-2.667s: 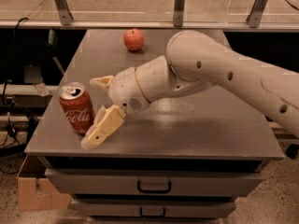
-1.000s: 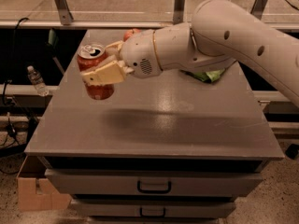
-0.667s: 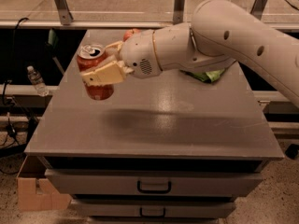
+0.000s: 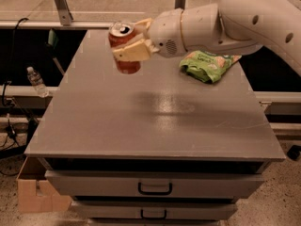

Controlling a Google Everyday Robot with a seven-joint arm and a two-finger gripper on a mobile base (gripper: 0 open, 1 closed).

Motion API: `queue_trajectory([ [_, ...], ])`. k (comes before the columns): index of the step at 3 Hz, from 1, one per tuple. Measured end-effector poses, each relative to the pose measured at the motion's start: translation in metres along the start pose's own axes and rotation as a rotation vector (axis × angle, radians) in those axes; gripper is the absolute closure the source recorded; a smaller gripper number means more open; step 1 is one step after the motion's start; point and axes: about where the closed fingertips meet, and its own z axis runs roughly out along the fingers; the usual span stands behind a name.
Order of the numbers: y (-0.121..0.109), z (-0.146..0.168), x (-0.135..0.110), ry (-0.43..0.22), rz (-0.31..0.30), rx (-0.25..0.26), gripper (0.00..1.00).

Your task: Move coke can near apple

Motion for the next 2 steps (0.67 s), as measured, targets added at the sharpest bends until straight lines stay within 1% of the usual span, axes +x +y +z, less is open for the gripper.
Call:
queue_trajectory([
  [1, -0.059, -0.017, 0.003, 0.016, -0.043, 0.099, 1.00],
  [2, -0.123, -0.016, 0.016, 0.039, -0.055, 0.181, 1.00],
])
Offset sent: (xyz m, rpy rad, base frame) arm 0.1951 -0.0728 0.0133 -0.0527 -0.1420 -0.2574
